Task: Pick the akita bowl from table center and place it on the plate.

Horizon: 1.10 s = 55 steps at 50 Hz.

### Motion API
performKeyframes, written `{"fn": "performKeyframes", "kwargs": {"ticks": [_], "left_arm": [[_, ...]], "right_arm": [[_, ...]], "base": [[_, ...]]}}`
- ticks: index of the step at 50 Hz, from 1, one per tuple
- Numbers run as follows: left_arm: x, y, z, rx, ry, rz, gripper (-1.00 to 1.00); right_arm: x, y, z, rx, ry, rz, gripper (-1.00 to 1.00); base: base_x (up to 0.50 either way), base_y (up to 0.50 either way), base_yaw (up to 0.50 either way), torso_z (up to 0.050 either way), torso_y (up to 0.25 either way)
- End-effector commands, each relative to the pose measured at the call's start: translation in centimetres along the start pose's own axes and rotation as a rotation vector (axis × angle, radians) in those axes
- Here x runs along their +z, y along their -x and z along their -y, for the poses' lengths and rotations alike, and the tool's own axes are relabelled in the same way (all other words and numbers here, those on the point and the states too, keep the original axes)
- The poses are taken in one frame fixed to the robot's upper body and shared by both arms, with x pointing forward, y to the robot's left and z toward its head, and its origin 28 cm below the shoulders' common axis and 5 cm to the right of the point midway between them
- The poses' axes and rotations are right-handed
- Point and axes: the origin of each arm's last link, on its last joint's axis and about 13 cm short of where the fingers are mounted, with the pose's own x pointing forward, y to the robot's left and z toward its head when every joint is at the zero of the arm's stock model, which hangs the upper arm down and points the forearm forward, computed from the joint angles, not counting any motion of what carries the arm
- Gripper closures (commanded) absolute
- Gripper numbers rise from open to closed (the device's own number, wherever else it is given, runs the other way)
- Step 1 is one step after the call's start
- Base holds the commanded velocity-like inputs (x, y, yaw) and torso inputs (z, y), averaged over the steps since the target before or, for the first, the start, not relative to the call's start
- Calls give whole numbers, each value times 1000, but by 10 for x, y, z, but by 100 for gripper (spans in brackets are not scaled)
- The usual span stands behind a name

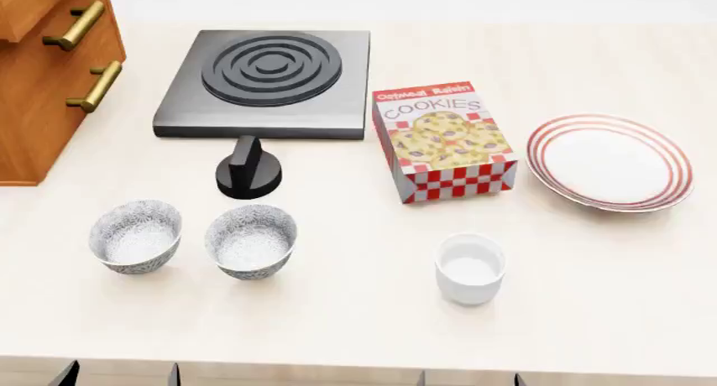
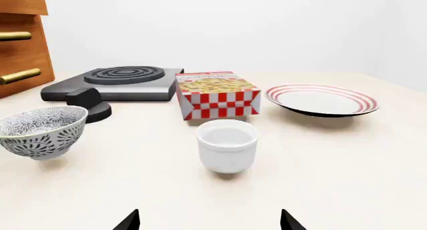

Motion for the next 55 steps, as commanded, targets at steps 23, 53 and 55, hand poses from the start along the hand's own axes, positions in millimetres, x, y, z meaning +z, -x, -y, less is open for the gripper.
{"fn": "performKeyframes", "kwargs": {"ticks": [23,53,55], "left_arm": [[59,1,-14,40,-21,95,-100],[77,-3,-28,106,62,134,-100],[77,-3,-28,103,61,135,-100]], "right_arm": [[51,34,21,-210,-38,157,-100],[74,71,42,-391,-29,320,-100],[74,70,42,-391,-30,321,-100]], "base": [[0,0,0,0,0],[251,0,0,0,0],[500,0,0,0,0]]}}
